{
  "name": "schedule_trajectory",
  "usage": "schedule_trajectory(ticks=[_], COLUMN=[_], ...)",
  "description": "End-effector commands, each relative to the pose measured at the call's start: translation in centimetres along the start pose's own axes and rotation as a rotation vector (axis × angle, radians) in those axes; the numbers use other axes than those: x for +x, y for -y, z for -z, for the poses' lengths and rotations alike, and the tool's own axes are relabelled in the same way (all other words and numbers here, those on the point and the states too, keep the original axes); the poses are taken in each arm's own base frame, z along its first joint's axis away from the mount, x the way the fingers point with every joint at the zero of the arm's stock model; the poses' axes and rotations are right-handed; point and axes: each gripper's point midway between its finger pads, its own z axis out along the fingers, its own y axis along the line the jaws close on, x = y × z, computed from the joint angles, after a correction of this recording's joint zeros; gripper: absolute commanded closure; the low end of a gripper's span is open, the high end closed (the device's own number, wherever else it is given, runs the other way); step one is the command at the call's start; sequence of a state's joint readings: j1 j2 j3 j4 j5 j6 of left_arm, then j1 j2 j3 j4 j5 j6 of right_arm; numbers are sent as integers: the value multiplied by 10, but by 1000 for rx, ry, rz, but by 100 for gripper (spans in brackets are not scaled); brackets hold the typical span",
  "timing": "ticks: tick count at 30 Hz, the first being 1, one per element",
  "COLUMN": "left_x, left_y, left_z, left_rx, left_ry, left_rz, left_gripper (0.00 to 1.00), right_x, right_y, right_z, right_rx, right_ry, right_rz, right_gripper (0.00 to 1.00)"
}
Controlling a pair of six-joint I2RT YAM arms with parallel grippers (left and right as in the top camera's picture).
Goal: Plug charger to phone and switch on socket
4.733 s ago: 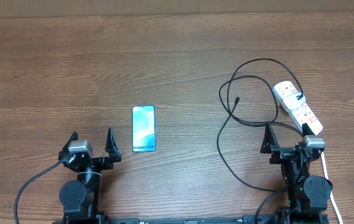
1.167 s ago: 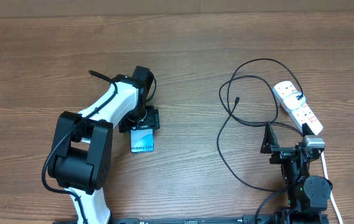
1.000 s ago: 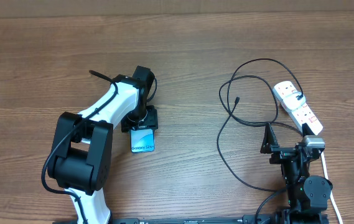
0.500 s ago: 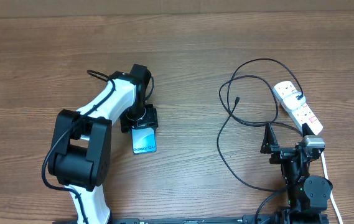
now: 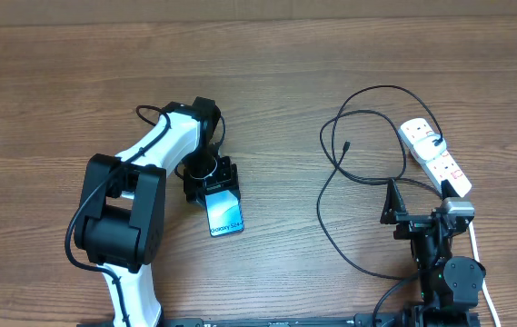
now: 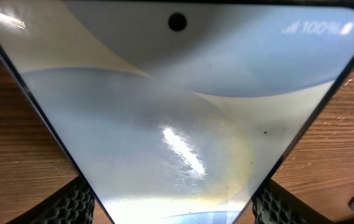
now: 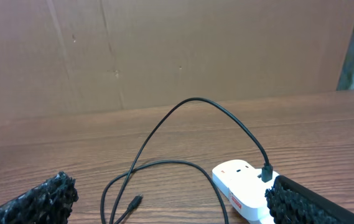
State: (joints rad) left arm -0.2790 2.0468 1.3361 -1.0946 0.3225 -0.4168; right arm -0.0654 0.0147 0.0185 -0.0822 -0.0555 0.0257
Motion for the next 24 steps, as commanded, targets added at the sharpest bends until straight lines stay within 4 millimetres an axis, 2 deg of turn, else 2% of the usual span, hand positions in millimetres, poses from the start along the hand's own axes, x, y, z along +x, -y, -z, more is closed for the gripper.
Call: schedule_trajectory(ticks=[1,6,7,11,15,18,24], left_x=[-9,-47,-60,-80,-89,-89,-83], left_y=[-8,-28,-35,-38,-34,-33,-36], left_z=[-33,-29,-25,-19,-17,-17,-21], left_rx=[-26,-174,-224,-260,-247,-245,-246], left_ry=[-19,157,220,312,350,352,327], left_rz=[-34,-61,-65,-71,-76,-77,-75], left_gripper=[40,35,32,28,28,24,4], right_x=[2,2,2,2,2,2,2], right_y=[0,0,0,0,0,0,0], right_z=[0,0,0,0,0,0,0], right_rx=[-4,-4,-4,-4,-4,-4,-4], right_ry=[5,5,5,5,5,5,5], right_rz=[5,5,5,5,5,5,5], right_gripper=[0,0,0,0,0,0,0])
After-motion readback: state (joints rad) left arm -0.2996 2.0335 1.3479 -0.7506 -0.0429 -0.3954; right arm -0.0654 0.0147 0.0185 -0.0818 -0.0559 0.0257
